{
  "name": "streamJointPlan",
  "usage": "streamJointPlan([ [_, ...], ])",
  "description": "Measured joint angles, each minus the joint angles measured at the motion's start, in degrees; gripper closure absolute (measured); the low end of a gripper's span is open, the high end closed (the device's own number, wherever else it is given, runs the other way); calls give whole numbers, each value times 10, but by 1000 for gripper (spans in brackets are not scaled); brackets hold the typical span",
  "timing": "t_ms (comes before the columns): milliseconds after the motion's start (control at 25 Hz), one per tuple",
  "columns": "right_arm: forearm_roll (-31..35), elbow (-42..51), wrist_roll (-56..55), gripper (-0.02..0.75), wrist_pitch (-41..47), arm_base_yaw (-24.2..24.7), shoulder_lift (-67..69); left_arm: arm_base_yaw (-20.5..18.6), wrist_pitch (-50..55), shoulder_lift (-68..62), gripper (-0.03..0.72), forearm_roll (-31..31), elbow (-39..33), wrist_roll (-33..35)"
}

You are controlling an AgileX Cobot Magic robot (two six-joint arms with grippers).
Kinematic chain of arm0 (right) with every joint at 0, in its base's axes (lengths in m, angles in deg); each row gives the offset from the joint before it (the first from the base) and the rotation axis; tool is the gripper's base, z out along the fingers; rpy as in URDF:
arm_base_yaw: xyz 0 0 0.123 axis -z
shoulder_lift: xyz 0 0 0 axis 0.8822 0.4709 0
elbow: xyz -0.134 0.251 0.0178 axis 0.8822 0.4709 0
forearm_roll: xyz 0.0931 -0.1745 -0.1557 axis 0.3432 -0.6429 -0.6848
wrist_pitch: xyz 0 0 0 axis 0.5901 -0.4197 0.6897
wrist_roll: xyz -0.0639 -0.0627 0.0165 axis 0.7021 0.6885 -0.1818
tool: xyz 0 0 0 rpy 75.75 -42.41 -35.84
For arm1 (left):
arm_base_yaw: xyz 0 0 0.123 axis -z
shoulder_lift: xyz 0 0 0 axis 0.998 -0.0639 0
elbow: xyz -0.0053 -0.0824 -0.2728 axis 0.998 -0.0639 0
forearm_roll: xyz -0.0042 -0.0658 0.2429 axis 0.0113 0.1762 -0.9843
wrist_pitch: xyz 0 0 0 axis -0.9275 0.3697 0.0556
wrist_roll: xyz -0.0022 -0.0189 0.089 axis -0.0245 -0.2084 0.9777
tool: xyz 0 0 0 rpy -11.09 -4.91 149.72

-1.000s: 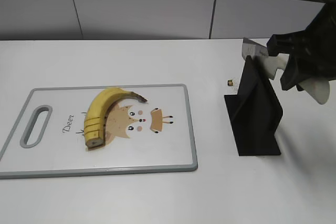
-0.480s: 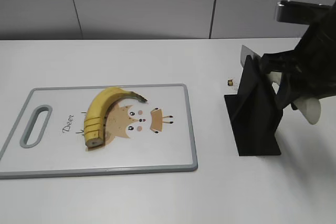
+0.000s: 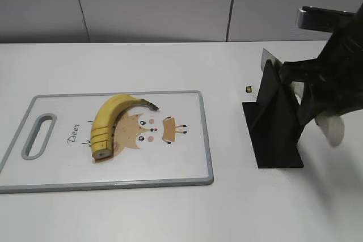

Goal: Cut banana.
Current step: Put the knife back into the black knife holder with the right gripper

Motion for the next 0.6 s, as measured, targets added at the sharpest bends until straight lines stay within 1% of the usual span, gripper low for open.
streamJointPlan([
  [40,5,0,3,544,1,0,0,0,0,0,168,0,0,0],
  [240,18,1,15,339,-9,0,0,0,0,0,168,0,0,0],
  [320,19,1,17,287,-14,0,0,0,0,0,168,0,0,0],
  [480,17,1,26,212,-29,0,0,0,0,0,168,0,0,0],
  [600,15,1,46,182,-33,0,-5,0,0,0,168,0,0,0],
])
